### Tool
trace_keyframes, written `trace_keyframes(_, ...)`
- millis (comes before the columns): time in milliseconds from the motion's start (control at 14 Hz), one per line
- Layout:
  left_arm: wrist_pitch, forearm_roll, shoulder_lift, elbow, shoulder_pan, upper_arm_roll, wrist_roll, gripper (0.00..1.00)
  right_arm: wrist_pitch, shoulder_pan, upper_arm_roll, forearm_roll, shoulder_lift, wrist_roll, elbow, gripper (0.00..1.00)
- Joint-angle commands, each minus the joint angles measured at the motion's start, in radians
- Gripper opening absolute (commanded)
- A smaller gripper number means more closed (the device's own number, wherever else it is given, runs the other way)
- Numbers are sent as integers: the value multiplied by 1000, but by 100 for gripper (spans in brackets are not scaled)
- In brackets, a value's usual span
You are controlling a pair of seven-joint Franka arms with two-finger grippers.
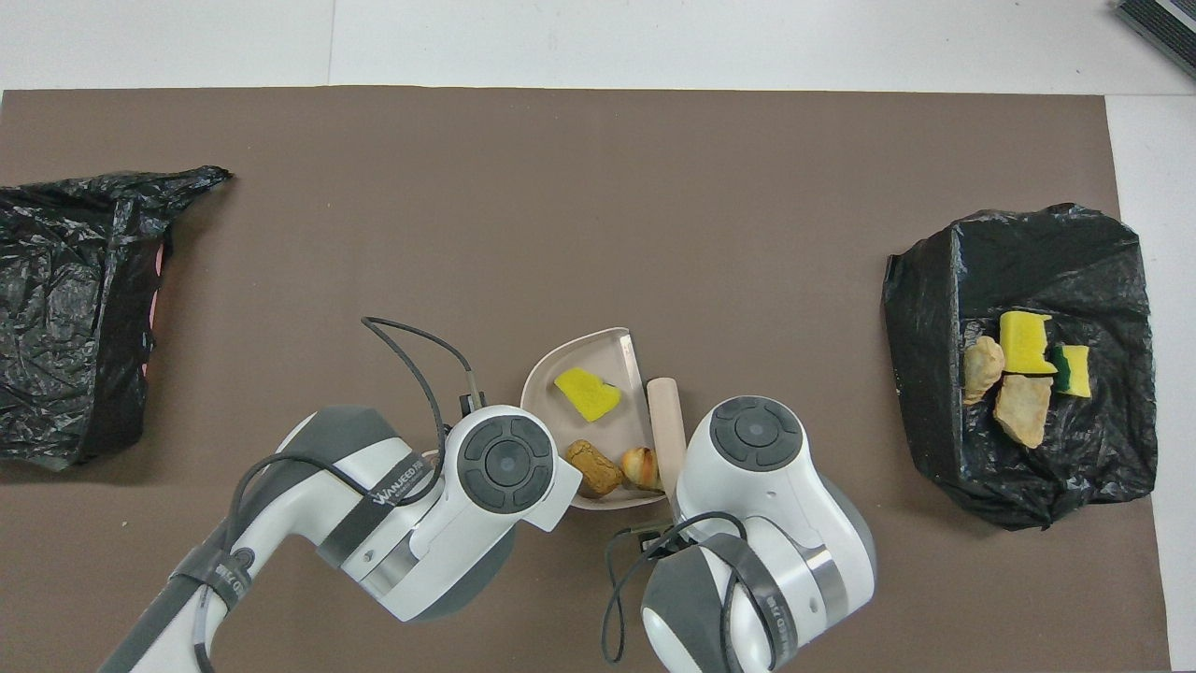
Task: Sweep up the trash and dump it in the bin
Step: 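Push the last pieces into the dustpan with the brush in the right gripper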
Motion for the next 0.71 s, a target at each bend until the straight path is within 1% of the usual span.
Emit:
trace_keyframes(0, 31, 8, -16, -38, 20, 2, 25, 0, -17, 5, 3, 68, 13, 26, 60, 0)
trace_keyframes(142, 32, 8, -14, -38, 23, 2, 28, 0, -101, -6, -3, 61, -1, 31, 119, 0)
trace_keyframes(285, 32, 7, -8, -29, 51, 2, 34, 0, -132, -10, -5, 14, -27, 55, 139, 0)
trace_keyframes(427, 31, 4, -8, -21, 81, 2, 70, 0, -210, -7, -3, -27, -98, 69, 142, 0)
trace_keyframes(570, 28, -36, -6, 6, 136, 2, 150, 0, -287, 5, 6, -28, -172, 107, 142, 0)
trace_keyframes(641, 23, -55, -6, 22, 170, 2, 190, 0, -283, 25, 15, -28, -197, 145, 127, 0)
